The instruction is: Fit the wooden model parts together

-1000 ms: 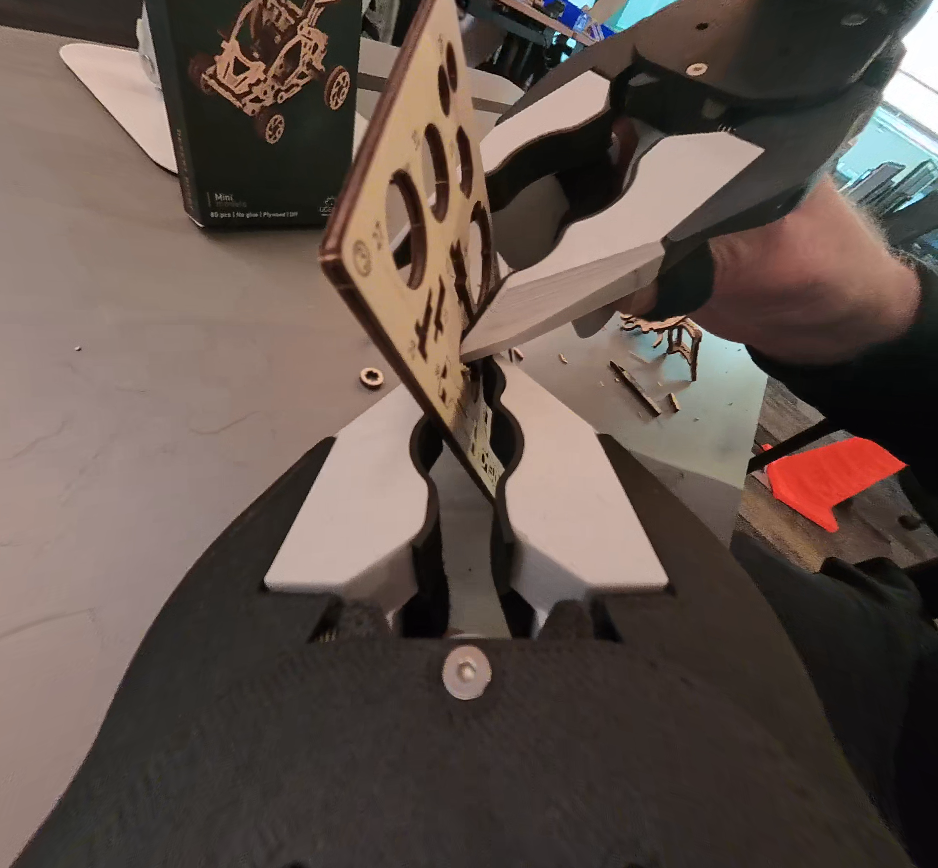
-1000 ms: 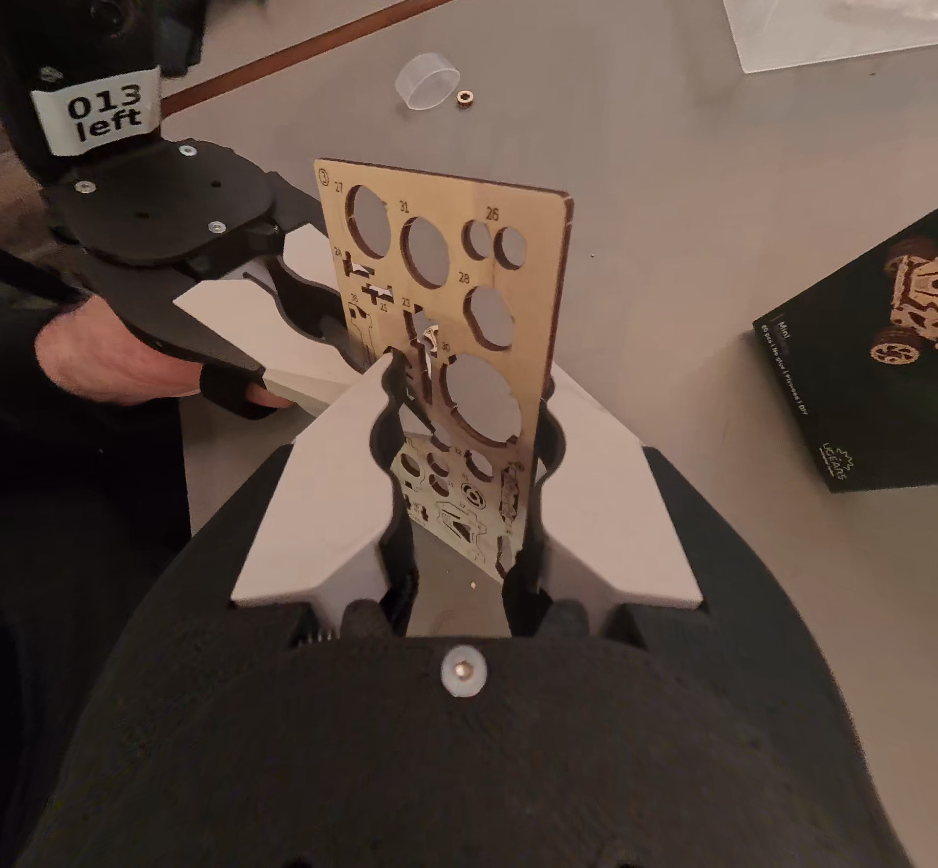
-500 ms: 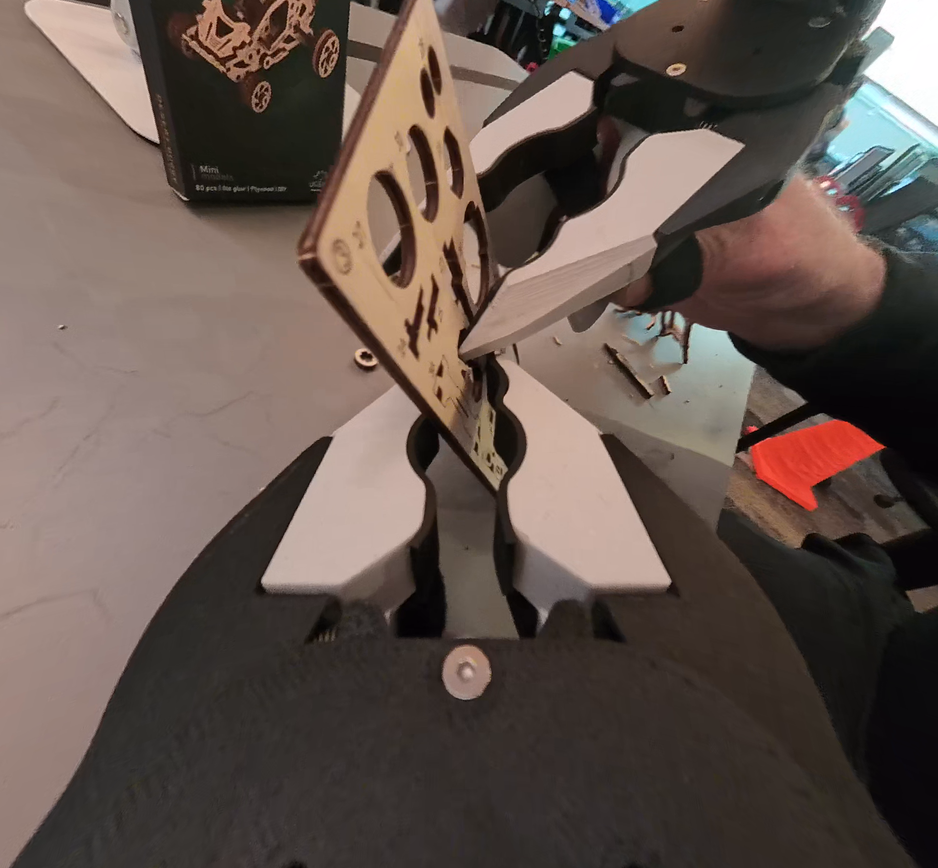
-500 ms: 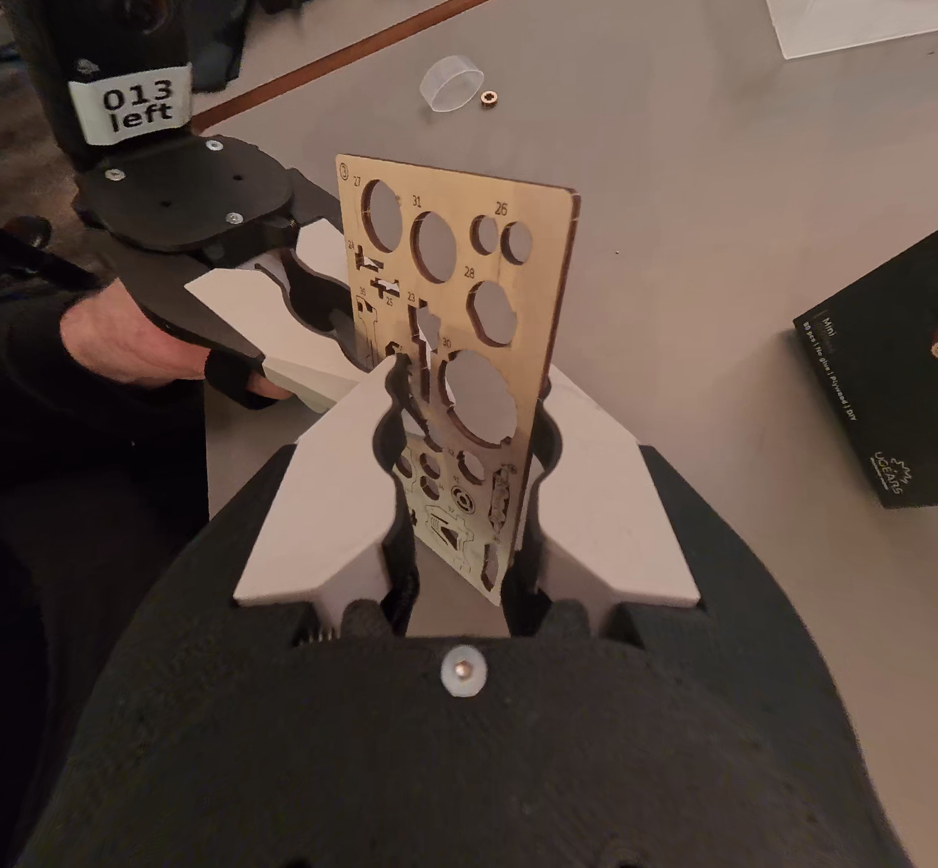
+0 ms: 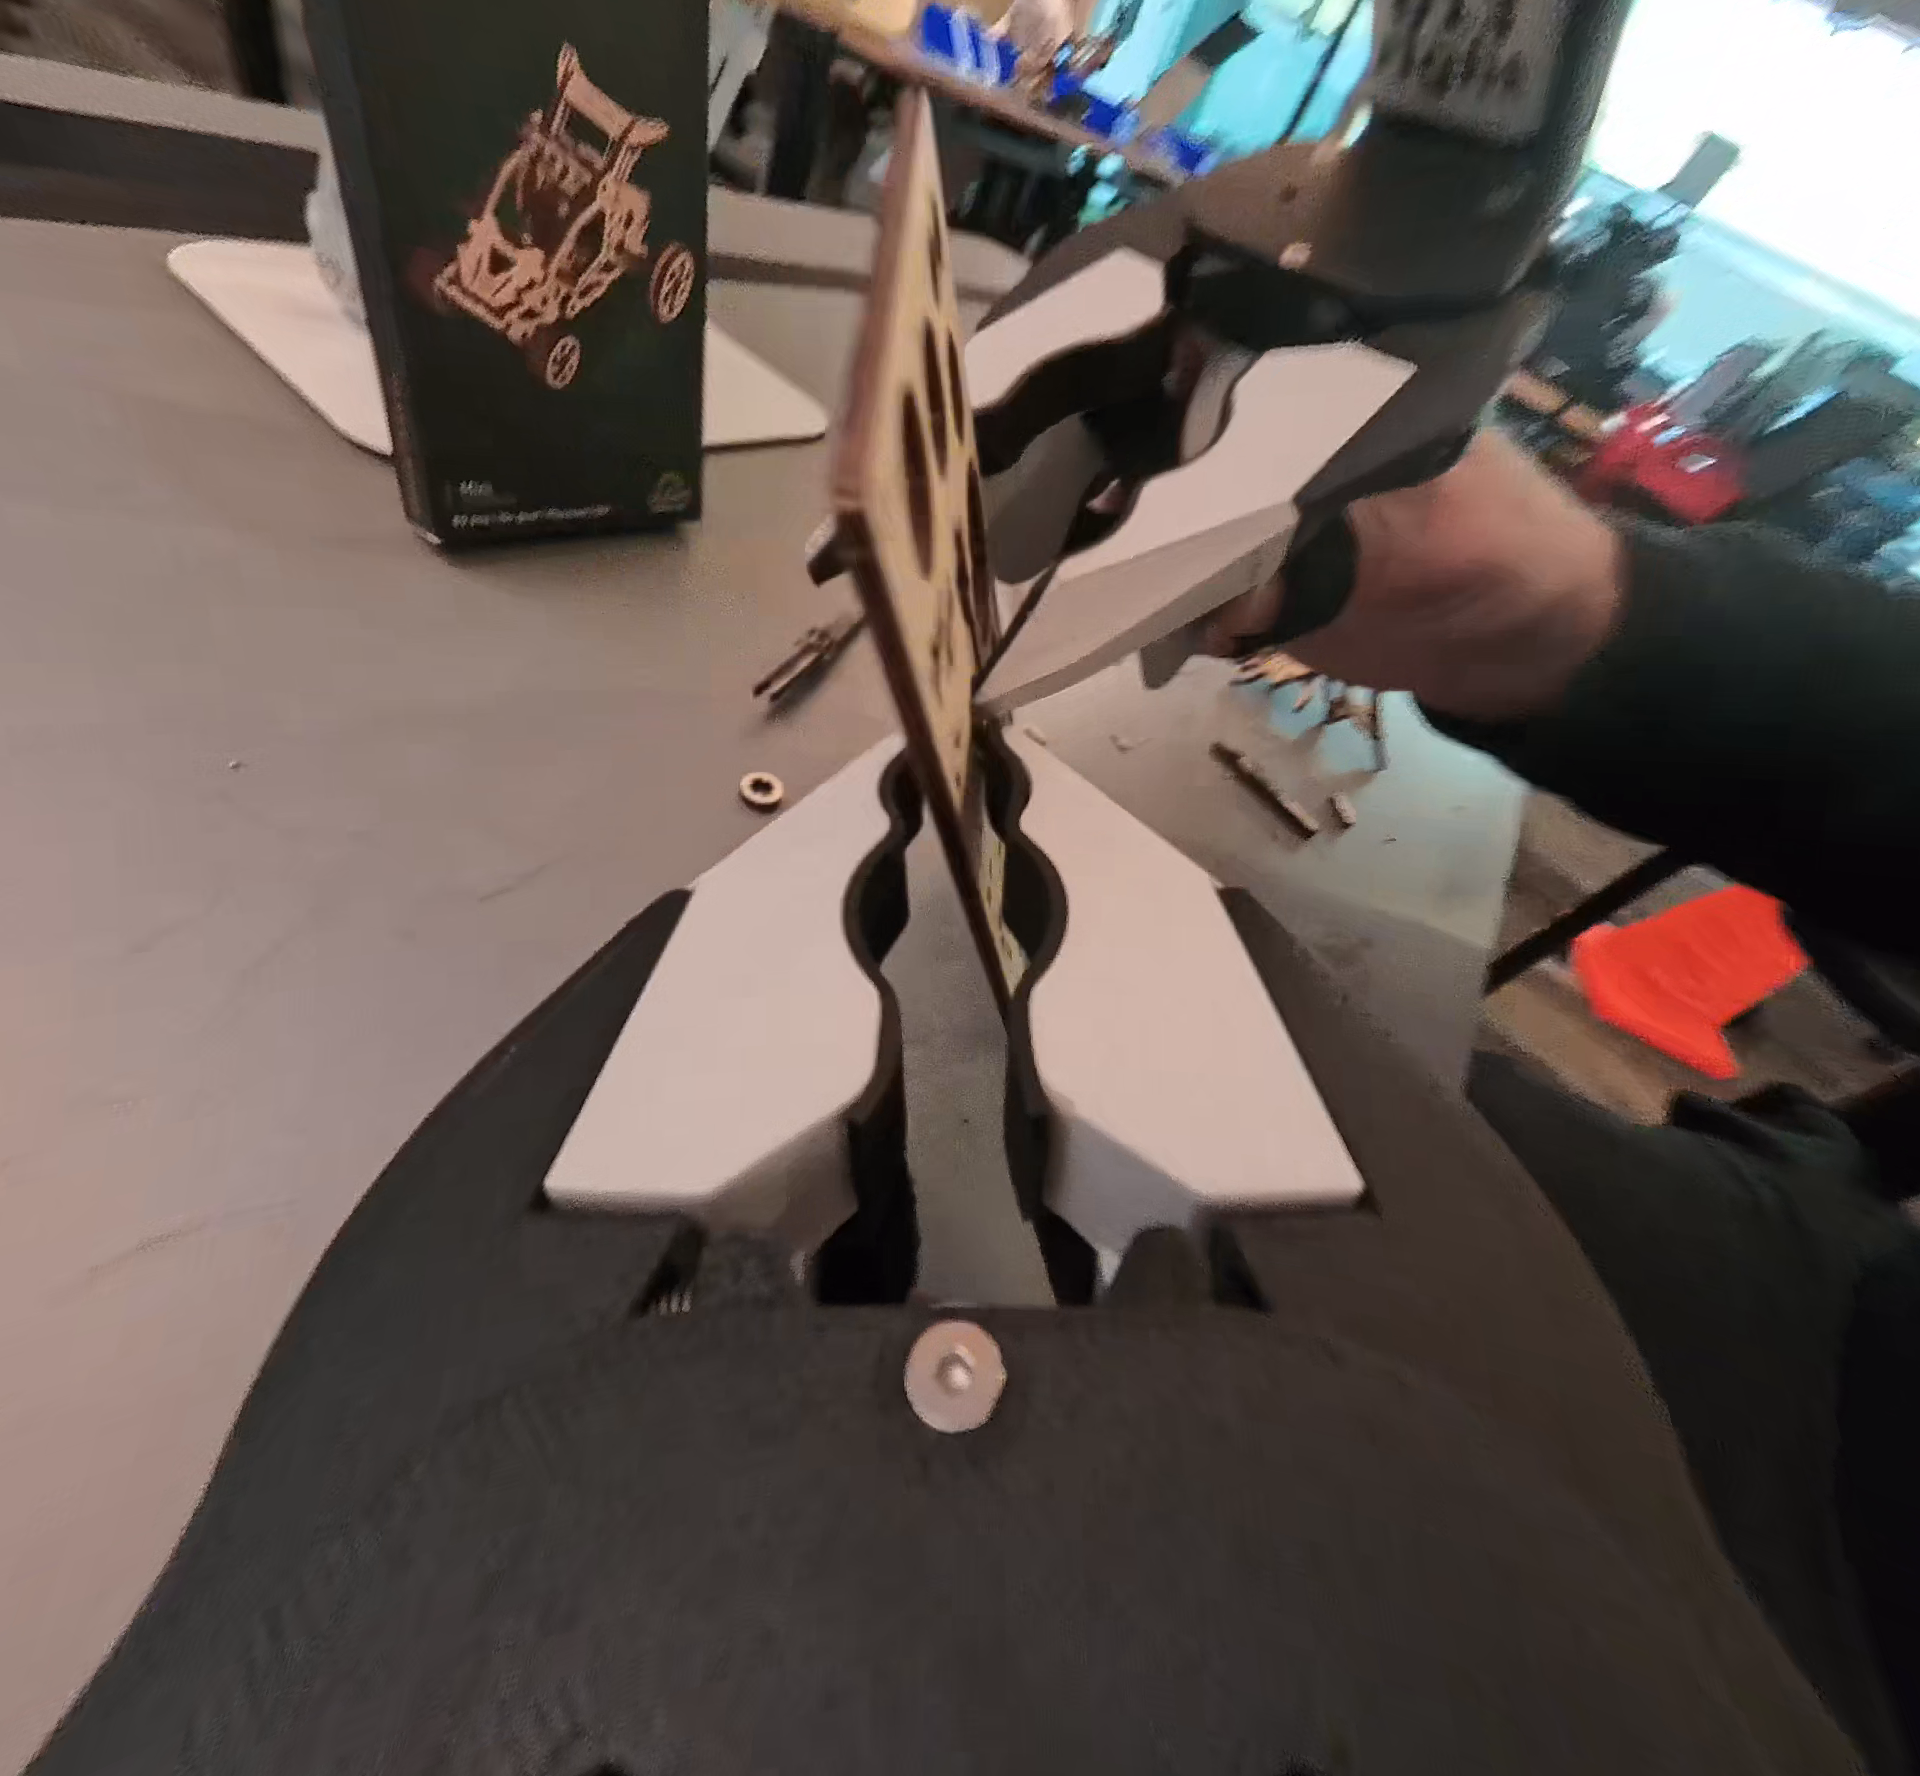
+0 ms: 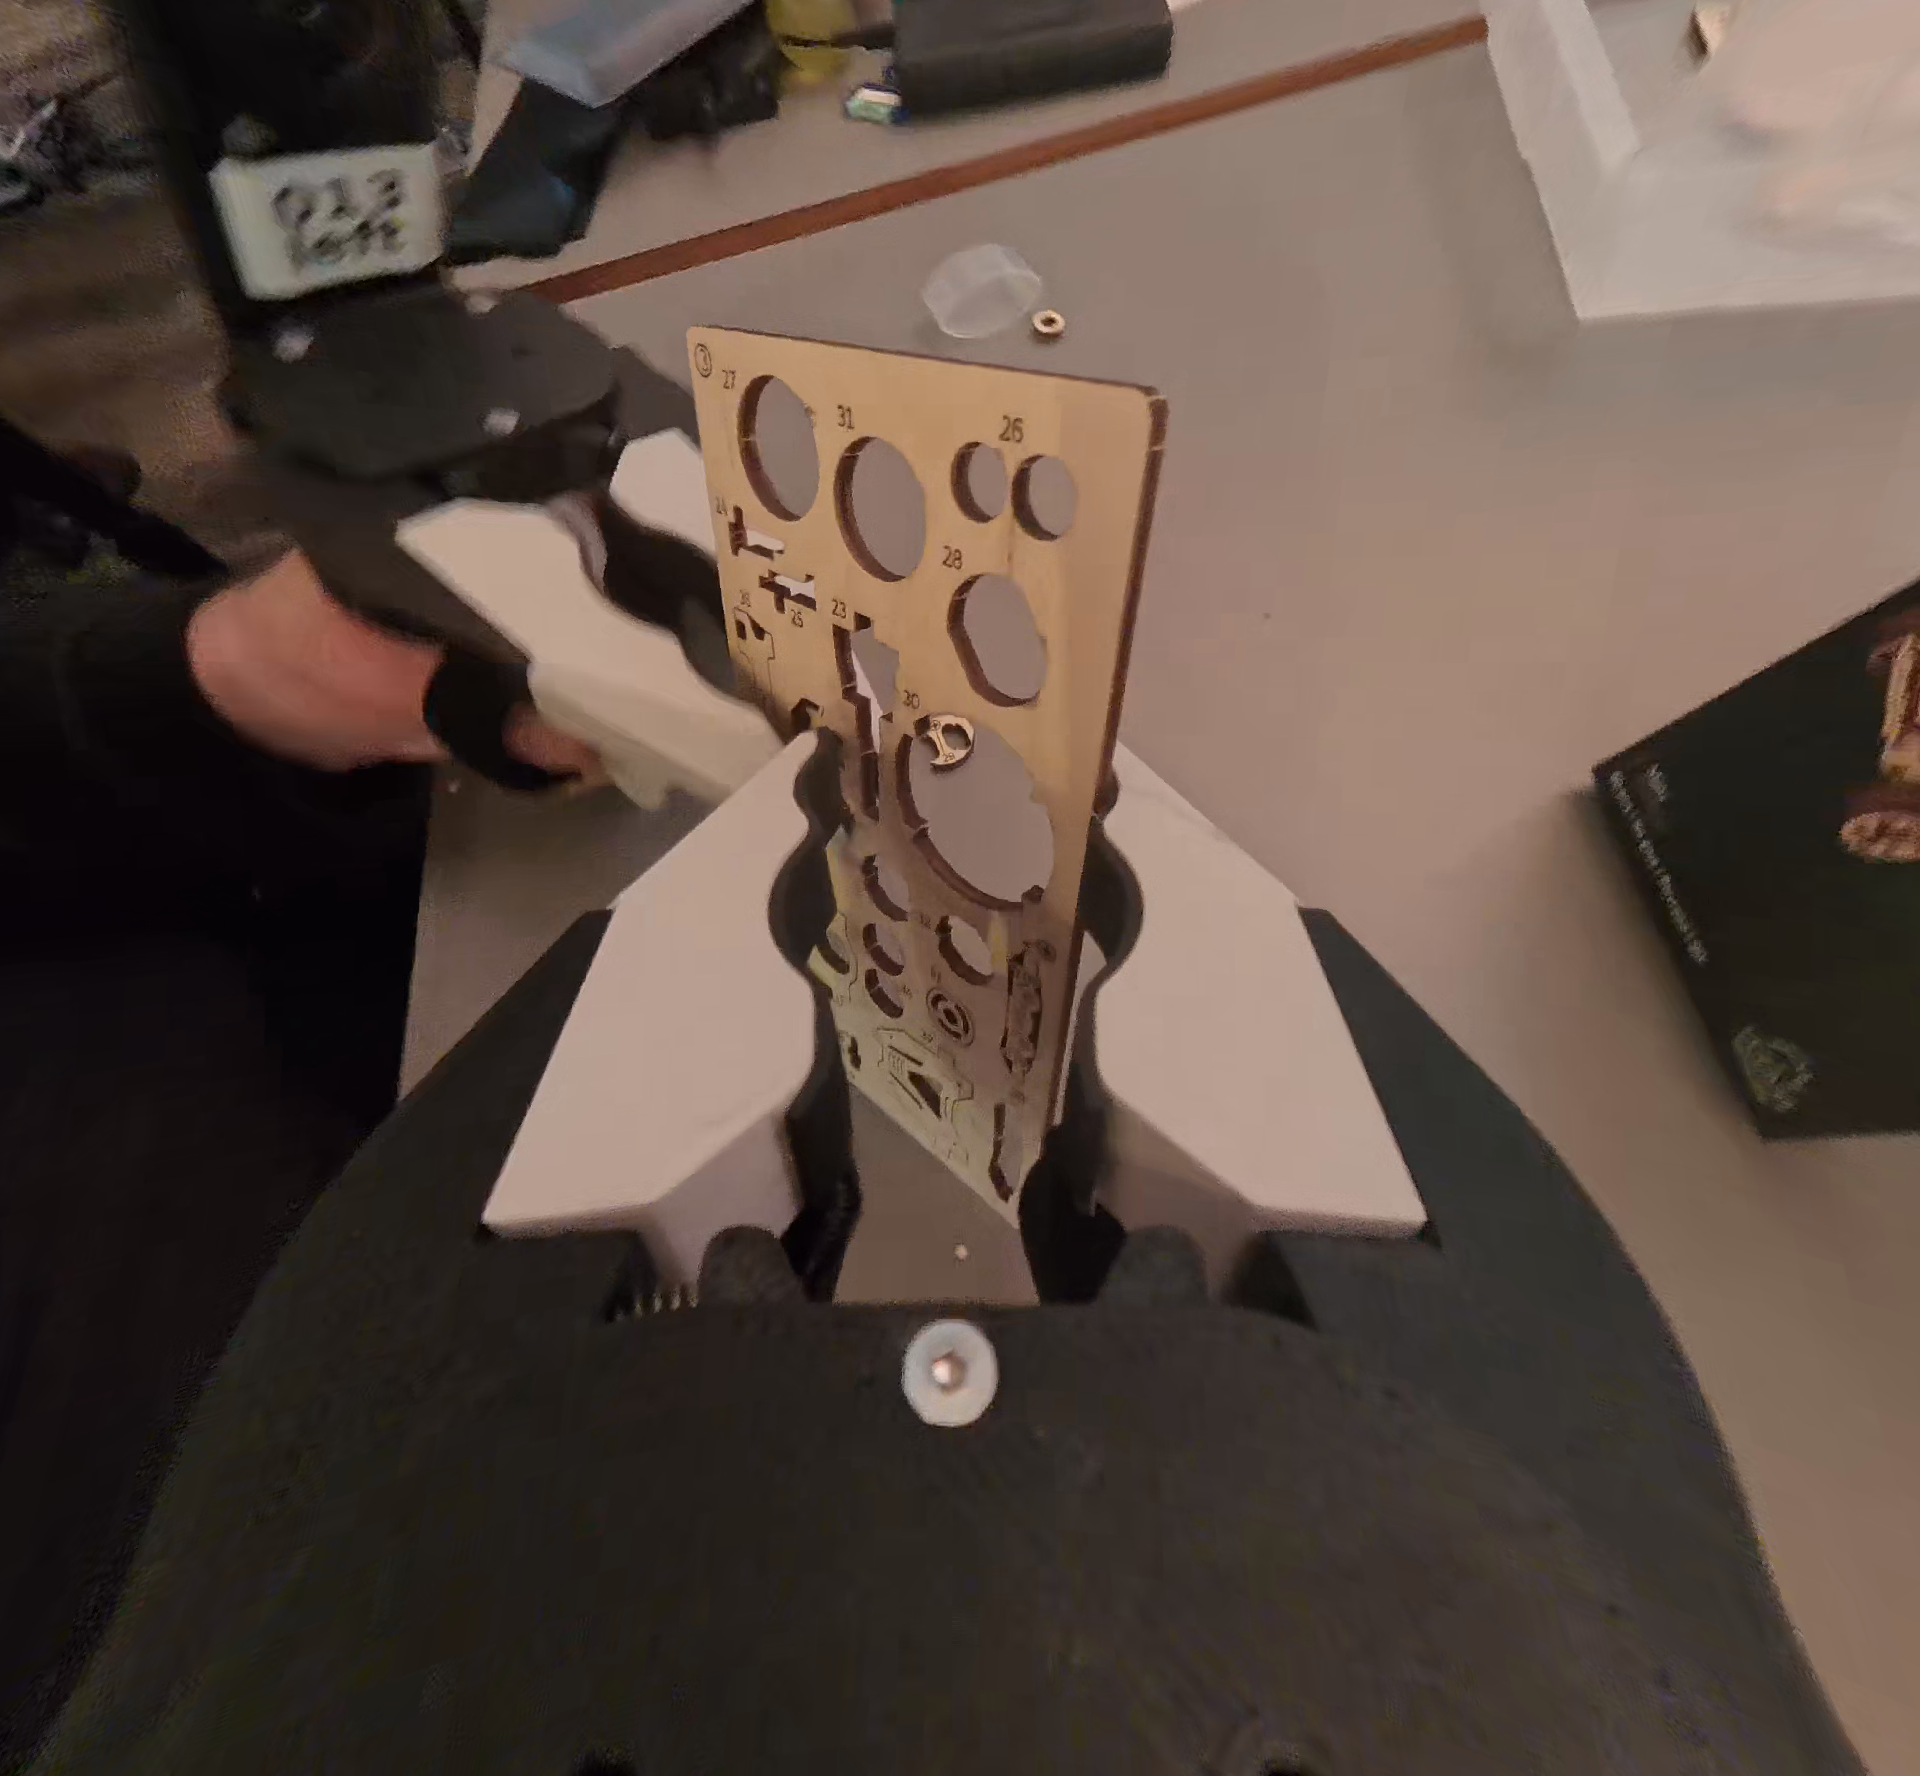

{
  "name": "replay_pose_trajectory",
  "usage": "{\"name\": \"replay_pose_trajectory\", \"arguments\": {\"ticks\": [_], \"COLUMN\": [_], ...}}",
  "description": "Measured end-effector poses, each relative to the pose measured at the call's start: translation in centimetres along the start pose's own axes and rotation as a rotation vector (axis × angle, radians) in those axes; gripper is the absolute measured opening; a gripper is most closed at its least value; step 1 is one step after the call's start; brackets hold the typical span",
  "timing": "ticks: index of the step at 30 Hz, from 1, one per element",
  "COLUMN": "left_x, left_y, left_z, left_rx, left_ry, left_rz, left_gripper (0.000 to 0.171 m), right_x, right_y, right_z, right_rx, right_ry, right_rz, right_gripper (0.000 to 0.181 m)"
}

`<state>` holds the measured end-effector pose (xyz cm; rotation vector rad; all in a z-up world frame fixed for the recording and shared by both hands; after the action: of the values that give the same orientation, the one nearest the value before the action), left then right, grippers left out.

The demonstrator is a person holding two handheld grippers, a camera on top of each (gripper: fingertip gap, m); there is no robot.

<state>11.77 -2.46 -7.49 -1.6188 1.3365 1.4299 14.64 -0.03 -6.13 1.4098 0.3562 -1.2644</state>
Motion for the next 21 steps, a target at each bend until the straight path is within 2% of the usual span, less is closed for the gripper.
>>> {"name": "replay_pose_trajectory", "arguments": {"ticks": [2,3,4,7,8,10,13,15,17,20,21], "left_x": [-1.0,-0.9,-0.6,-1.4,-1.6,-2.0,-3.2,-2.8,-1.7,-0.8,-0.7], "left_y": [1.2,1.2,1.1,1.1,1.2,1.3,1.8,1.5,0.6,0.0,-0.1], "left_z": [0.0,-0.1,-0.3,-0.9,-0.8,-0.8,-1.1,-1.4,-2.3,-2.2,-2.2], "left_rx": [0.038,0.037,0.016,-0.059,-0.120,-0.248,-0.420,-0.540,-0.543,-0.634,-0.645], "left_ry": [0.009,-0.006,-0.060,-0.210,-0.281,-0.444,-0.641,-0.865,-0.983,-1.093,-1.112], "left_rz": [-0.069,-0.048,-0.017,-0.019,-0.007,0.033,0.036,0.110,0.165,0.234,0.243], "left_gripper": [0.007,0.012,0.005,0.003,0.003,0.003,0.003,0.003,0.004,0.004,0.003], "right_x": [-0.1,-0.5,-0.6,-0.8,-0.8,-0.9,-0.5,-1.1,-1.0,-0.3,-0.4], "right_y": [0.6,1.0,1.1,1.8,2.1,3.0,4.5,5.7,6.3,6.0,6.1], "right_z": [0.3,0.8,1.0,0.8,0.5,0.2,0.4,1.7,2.1,2.8,3.0], "right_rx": [-0.035,-0.065,-0.064,-0.044,-0.026,-0.024,-0.071,-0.207,-0.285,-0.361,-0.403], "right_ry": [0.055,0.085,0.124,0.119,0.091,-0.030,-0.188,-0.357,-0.500,-0.638,-0.684], "right_rz": [-0.040,-0.073,-0.087,-0.055,-0.048,-0.038,-0.025,-0.116,-0.177,-0.176,-0.203], "right_gripper": [0.041,0.025,0.022,0.029,0.038,0.058,0.064,0.063,0.059,0.075,0.073]}}
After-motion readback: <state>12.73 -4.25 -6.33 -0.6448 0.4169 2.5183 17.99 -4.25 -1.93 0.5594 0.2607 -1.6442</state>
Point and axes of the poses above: each gripper's, where its closed fingertips meet, y back along the fingers, x out of its underside, z = x × y across the jaws, the point moved 2 cm from there along y, back along the fingers, and after that the axes turned 7 degrees about -y, right-handed, at the moved point
